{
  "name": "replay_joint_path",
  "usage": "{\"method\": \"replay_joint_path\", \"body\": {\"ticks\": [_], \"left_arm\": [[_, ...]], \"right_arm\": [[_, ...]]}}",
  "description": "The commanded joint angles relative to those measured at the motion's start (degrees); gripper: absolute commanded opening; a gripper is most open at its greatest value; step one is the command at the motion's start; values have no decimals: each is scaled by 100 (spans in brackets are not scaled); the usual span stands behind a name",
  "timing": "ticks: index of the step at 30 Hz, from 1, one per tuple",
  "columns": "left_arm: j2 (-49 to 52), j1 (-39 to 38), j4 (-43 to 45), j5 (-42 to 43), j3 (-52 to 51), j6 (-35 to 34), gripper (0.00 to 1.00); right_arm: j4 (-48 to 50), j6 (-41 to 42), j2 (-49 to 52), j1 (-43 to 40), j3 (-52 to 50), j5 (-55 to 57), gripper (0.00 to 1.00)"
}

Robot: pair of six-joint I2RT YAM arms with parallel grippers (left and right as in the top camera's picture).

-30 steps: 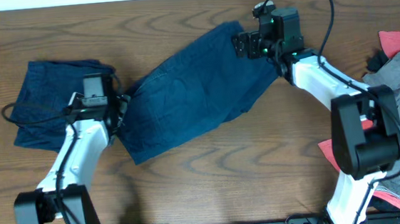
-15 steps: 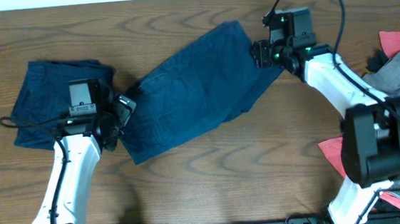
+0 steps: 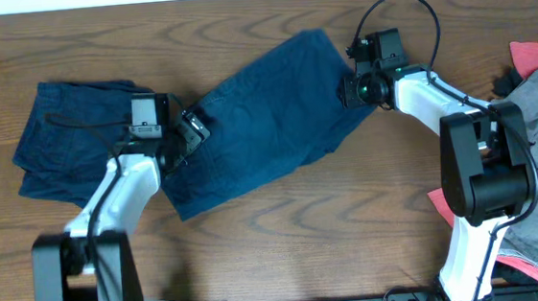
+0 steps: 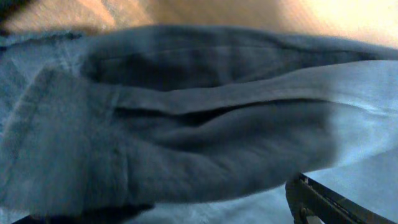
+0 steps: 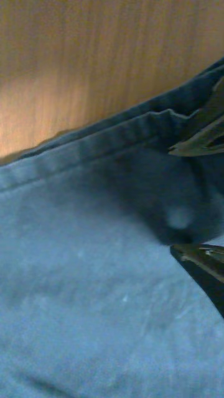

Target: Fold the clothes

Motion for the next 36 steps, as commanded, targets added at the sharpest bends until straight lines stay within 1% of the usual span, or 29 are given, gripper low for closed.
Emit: {"method": "replay_joint_path", "body": {"ticks": [1,2,6,7,10,16,18,20,22,23,24,25,27,29,31,36], "left_arm": [[313,55,85,-168,72,107,89],[354,63,103,-166,72,107,89],[358,63,181,-98,74,111,90],[358,63,190,-24,74,111,90],[358,63,203,151,74,111,90],[188,63,155,214,90,170,90],[-63,63,-13,363,127,306,90],[-433,63,-380,404,179,597,90],[-846,63,-848,249,188,874,91],[-1049,63,-1150,26,188,931,95],[-1196,63,-1414,-186,188,927,97],[-1327,63,-1683,-343,186,927,99],[-1425,63,-2002,-363,184,929,98],[-1394,63,-2094,-249,151,927,98],[-1279,63,-2057,-105,96,927,98],[-614,63,-1904,11,83,935,98]], "right_arm": [[-739,584,74,-192,-140,1281,44],[-994,695,61,-249,-140,1449,43],[-1720,737,61,-417,-140,1547,25],[-1867,774,61,-455,-140,1552,24],[-2155,999,46,-516,-140,1606,25],[-2406,990,-153,-529,-140,1661,28],[-2461,1019,-315,-555,-140,1735,28],[-2496,1060,-538,-627,-138,1759,29],[-2498,1056,-848,-710,-138,1755,31],[-2498,1054,-1014,-737,-138,1755,33],[-2503,1049,-1174,-752,-138,1755,39],[-2507,1014,-1351,-752,-138,1751,47],[-2531,931,-1696,-739,-138,1672,59],[-2553,743,-1965,-713,-138,1443,64],[-2597,640,-2177,-684,-138,1298,66],[-2833,647,-2391,-575,-138,1257,65]]}}
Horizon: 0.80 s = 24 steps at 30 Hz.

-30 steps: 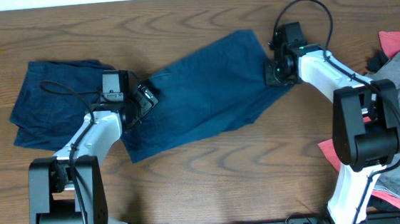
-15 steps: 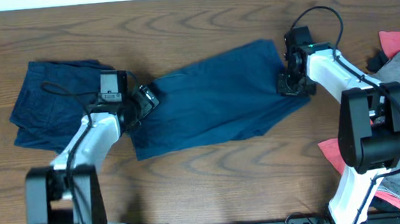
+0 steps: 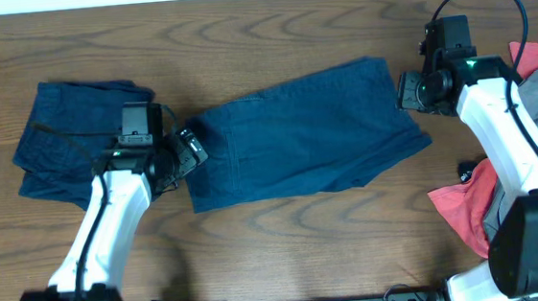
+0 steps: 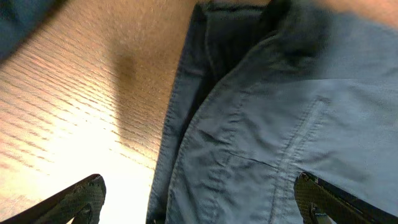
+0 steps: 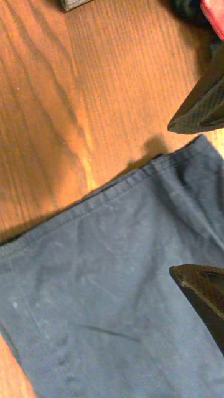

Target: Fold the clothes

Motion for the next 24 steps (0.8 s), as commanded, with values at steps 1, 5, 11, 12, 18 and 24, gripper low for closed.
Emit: {"method": "replay_joint_path", "body": {"ticks": [1,5,11,12,18,24], "left_arm": [[525,28,175,234,2,160,98],[1126,28,621,588,2,321,98],[1762,28,1003,1690,2,466,87],[1805,28,1001,1803,2,466,80],[1749,28,903,2000,4,498,6],[1252,28,323,1998,201,570,6]], "right_arm": [[-125,-116,-9,116,17,-133,65],[-289,-116,-4,136,15,-131,64],[-339,-109,-4,142,15,-133,64],[-337,-92,-4,146,15,-133,64],[-271,-448,-4,168,15,-678,61],[-177,-1263,24,374,15,-1598,1]]}}
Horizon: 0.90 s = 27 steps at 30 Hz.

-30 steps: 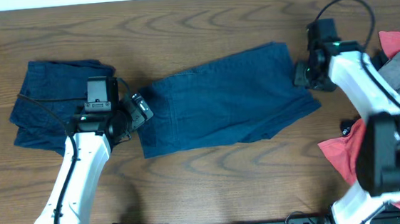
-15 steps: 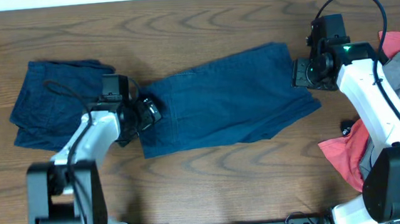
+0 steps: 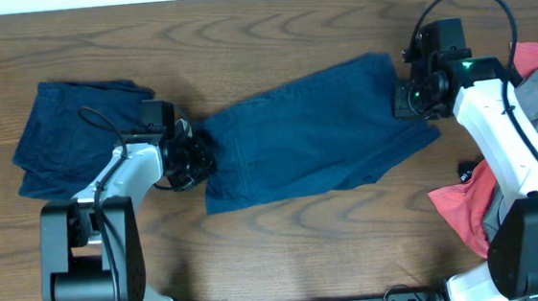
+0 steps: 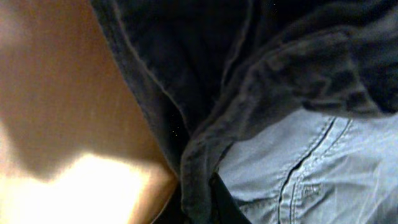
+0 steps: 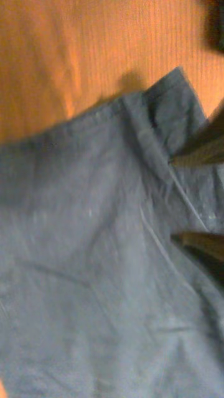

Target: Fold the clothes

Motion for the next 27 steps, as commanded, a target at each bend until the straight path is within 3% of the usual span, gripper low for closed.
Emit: {"method": "replay_joint_path", "body": {"ticks": [1,10,18,27], "left_arm": [[-424,-7,-354,133,181,170,6],[-1829,-7,-1591,0,780,306,6],[-2406,-7,-1834,57,973,295,6],[-2465,-7,-1849,417,1484,90,6]], "right_arm": [[35,-638,35,308,17,-767,1],[498,-944,341,1255,-219,-1246,1],[1565,-846,1049,2205,-796,-2111,1],[2734,-122,2179,3617,-815,-2074,1]]}}
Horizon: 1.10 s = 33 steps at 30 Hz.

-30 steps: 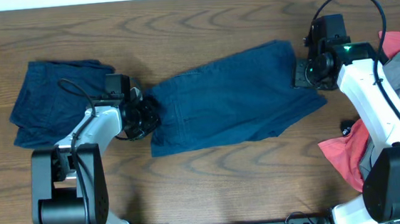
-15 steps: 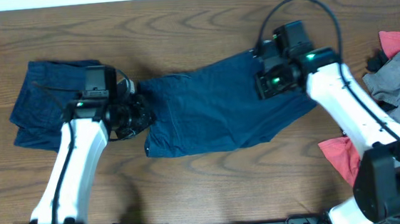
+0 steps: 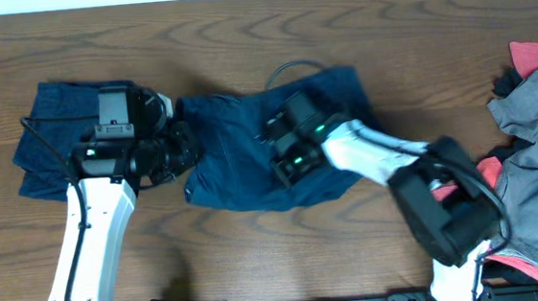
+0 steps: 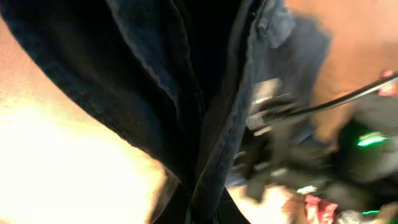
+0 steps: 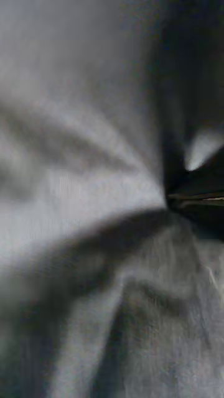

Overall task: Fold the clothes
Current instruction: 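Grasp the shorts' right side with the right gripper and fold leftward, then lift the shorts' left side with the left gripper and fold toward right gripper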

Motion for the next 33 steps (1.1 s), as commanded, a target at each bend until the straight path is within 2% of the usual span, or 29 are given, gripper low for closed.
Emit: {"method": "replay_joint_path", "body": {"ticks": [1,7,12,21,26,33], "left_arm": [[-118,-7,28,431,448,-59,6],[-105,-7,17,546,579,-160,6],[-68,-7,22,542,560,-160,6],[13,-7,2,343,560,-160,6],[13,-7,4,306,560,-160,6],[13,-7,50,306,560,-188,6]], "right_arm": [[361,396,407,529,-35,-52,1],[1064,640,487,994,28,44,6],[262,656,179,831,350,748,7],[-1565,610,-1423,-538,562,2155,10],[-2498,496,-1600,-1331,498,2841,5],[-2352,308,-1558,-1930,-280,2898,3]]}}
